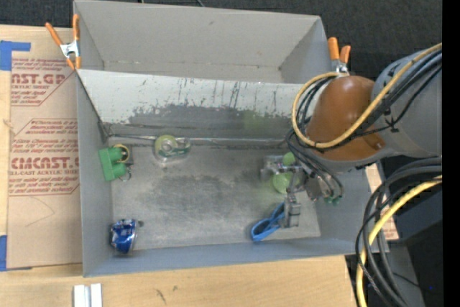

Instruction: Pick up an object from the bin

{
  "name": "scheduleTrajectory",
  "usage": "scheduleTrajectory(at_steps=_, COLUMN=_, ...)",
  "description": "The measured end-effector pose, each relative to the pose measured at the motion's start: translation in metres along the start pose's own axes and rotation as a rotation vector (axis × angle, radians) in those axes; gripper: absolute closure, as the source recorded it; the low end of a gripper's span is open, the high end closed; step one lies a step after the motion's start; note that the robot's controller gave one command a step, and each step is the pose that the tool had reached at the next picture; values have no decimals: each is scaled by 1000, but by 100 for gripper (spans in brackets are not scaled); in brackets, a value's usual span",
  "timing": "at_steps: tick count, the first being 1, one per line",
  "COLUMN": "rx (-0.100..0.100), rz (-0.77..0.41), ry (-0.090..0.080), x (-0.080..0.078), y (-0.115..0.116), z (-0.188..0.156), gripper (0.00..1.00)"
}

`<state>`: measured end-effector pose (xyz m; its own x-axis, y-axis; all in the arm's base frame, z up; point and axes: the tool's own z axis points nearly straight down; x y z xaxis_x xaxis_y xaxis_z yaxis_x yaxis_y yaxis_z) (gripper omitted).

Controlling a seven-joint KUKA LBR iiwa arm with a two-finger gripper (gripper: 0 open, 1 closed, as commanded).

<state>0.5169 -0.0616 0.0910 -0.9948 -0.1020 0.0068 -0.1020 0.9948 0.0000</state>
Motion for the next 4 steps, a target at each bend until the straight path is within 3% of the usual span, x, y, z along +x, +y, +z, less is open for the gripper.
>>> scheduleTrajectory(at_steps=1, rx=1, rz=-151, ry=-11, x=29, y=9, z=21, gripper=0)
scheduleTrajectory(at_steps=2, rx=0, rz=-150, ry=-7, x=30, y=9, z=21, gripper=100)
scheduleTrajectory(at_steps=3, rx=1, rz=-150, ry=-10, x=28, y=9, z=21, gripper=0)
scheduleTrajectory(at_steps=4, rx=0, rz=-151, ry=-7, x=30, y=9, z=21, gripper=100)
